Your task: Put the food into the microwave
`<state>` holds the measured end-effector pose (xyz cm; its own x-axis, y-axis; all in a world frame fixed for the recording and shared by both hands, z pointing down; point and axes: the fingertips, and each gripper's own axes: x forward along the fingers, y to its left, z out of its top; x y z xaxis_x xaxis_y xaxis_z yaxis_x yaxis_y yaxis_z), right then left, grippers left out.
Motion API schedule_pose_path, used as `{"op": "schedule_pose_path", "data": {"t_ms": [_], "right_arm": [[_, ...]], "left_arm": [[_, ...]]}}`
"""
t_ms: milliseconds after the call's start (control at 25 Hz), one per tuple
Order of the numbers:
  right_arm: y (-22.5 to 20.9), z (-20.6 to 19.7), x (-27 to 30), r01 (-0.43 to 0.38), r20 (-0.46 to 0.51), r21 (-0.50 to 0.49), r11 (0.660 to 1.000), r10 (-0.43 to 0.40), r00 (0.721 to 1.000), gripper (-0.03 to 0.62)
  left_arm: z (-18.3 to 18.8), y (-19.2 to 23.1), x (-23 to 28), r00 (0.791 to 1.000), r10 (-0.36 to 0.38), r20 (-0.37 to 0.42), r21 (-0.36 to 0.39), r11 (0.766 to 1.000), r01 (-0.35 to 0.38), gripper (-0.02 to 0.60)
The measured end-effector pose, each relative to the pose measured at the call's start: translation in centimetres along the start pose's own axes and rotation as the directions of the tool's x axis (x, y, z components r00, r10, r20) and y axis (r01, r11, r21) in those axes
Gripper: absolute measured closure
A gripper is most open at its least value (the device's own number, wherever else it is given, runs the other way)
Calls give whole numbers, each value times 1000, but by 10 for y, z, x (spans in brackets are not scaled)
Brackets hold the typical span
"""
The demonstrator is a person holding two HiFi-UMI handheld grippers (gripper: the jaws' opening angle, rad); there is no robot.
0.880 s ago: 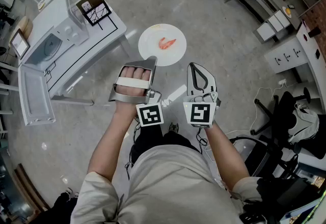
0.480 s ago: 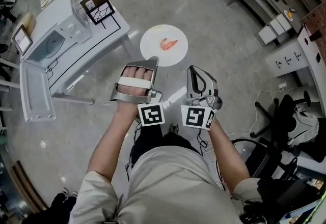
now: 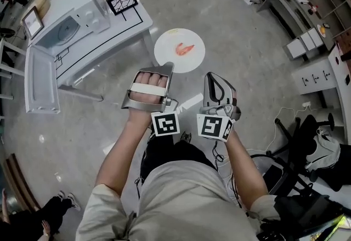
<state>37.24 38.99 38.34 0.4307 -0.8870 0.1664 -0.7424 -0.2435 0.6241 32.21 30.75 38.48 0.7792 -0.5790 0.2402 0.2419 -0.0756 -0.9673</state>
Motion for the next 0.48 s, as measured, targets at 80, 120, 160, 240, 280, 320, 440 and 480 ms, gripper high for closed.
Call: {"op": "schedule_pose_path", "data": {"t_ms": [80, 120, 160, 240, 280, 320, 440, 480], "right_arm": [[11, 5, 4, -29, 13, -11, 1000, 29, 999, 583], [17, 9, 7, -46, 21, -18, 999, 46, 999, 583], [23, 13, 10, -63, 31, -26, 998, 63, 998, 583], [36, 23, 16, -94, 51, -42, 995, 96, 994, 583], [43, 29, 20, -111, 63, -51, 992, 115, 991, 583], [51, 35, 25, -131, 77, -60, 990, 135, 988, 583], [78, 58, 43, -188, 119, -78, 979, 196, 973, 583], [87, 66, 48, -200, 129, -82, 976, 209, 969, 583]], "left_arm": [[-10, -5, -3, 1000, -7, -27, -12, 1000, 7, 560], [-17, -8, -4, 999, -11, -44, -20, 1000, 10, 560], [-24, -11, -6, 998, -16, -62, -27, 1000, 14, 561], [-40, -15, -9, 995, -22, -96, -38, 999, 18, 561], [-49, -16, -11, 993, -24, -116, -44, 999, 19, 561], [-60, -18, -13, 990, -26, -139, -51, 999, 19, 560], [-97, -23, -20, 978, -36, -206, -75, 997, 21, 560], [-110, -25, -22, 974, -39, -221, -81, 996, 21, 560]]}}
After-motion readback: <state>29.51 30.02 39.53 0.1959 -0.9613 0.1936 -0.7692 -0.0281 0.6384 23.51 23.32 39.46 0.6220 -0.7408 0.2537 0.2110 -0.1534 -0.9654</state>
